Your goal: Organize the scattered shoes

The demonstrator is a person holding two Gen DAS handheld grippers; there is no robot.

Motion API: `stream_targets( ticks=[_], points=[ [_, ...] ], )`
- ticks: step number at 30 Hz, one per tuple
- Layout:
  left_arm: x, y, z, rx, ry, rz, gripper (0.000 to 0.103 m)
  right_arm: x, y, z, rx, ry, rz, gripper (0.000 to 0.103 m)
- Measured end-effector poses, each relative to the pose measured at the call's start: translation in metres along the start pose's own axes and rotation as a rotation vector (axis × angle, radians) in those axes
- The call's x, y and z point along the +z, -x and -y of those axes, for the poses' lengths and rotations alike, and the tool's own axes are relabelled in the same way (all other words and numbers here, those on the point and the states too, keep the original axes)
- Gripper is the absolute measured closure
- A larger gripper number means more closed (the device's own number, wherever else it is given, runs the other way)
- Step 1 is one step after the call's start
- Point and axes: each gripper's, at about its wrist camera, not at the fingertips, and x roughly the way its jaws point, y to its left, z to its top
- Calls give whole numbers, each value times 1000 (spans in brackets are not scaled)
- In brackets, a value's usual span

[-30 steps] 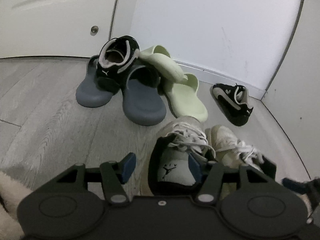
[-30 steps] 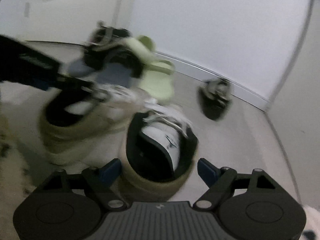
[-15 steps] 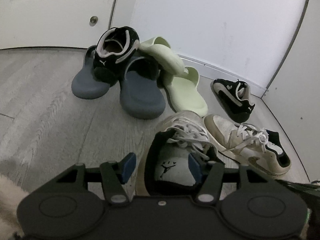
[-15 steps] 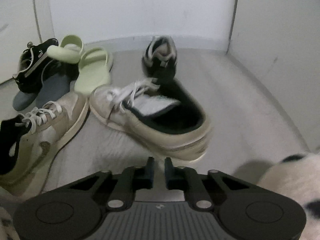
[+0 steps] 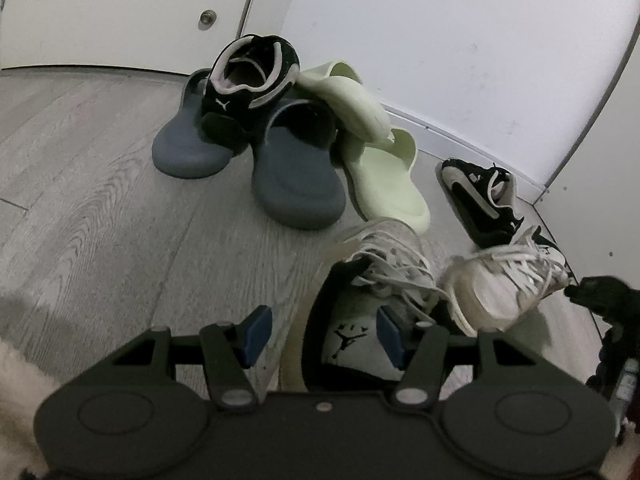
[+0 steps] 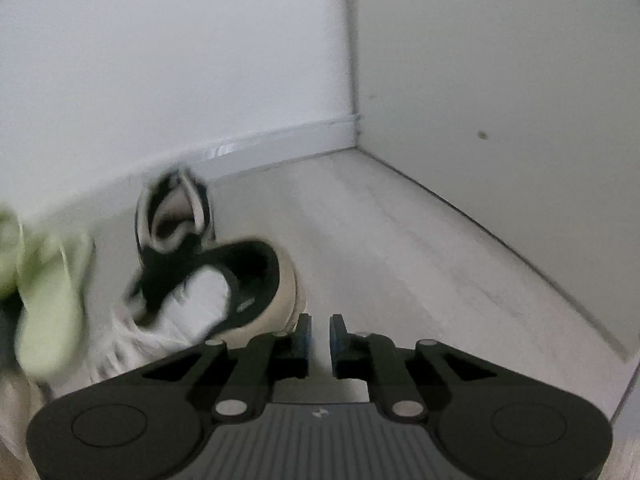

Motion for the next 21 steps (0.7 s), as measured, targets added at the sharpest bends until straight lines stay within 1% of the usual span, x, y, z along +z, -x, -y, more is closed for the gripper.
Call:
stream_targets(
  ticks=[1, 2, 4, 5, 6, 7, 8, 9, 11, 12, 15, 16, 18, 20, 21],
  points=[
    [0, -1, 0, 2, 4, -1, 44, -13, 16, -9, 19, -20, -1, 64],
    [0, -3, 0, 4, 8, -4, 44, -21, 23, -17, 42, -23, -9, 60],
    [1, -6, -1, 1, 12, -9, 44, -33, 27, -34, 81, -1, -33, 59],
    [1, -5, -1, 0, 11, -8, 44, -40, 29, -49, 78, 47, -11, 57],
    [1, -5, -1, -2, 11, -7, 44, -43, 29, -57, 83, 83, 1, 54],
    [1, -5, -2, -3, 12, -5, 44, -46, 27, -63, 92, 109, -8, 48],
    [1, -4, -2, -3, 14, -2, 44, -48, 24, -70, 103, 133, -20, 47],
    [1, -3, -3, -3, 19, 1, 44, -51, 21, -76, 113, 157, -33, 44],
    [1, -3, -4, -3, 24, 3, 44, -58, 21, -79, 129, 166, -50, 43],
    [1, -3, -4, -2, 24, 3, 44, -59, 21, -78, 132, 172, -51, 42],
    [1, -3, -4, -2, 21, 3, 44, -58, 27, -73, 139, 170, -90, 41],
    [1, -3, -4, -1, 21, 4, 44, -56, 31, -69, 132, 159, -105, 41],
    [1, -3, -5, -1, 25, 4, 44, -49, 24, -64, 106, 163, -116, 41],
    [1, -3, -5, 0, 26, 4, 44, -47, 30, -60, 43, 200, -109, 41],
    [1, -3, -6, -1, 26, 4, 44, -44, 30, -56, 32, 207, -108, 41]
  ],
)
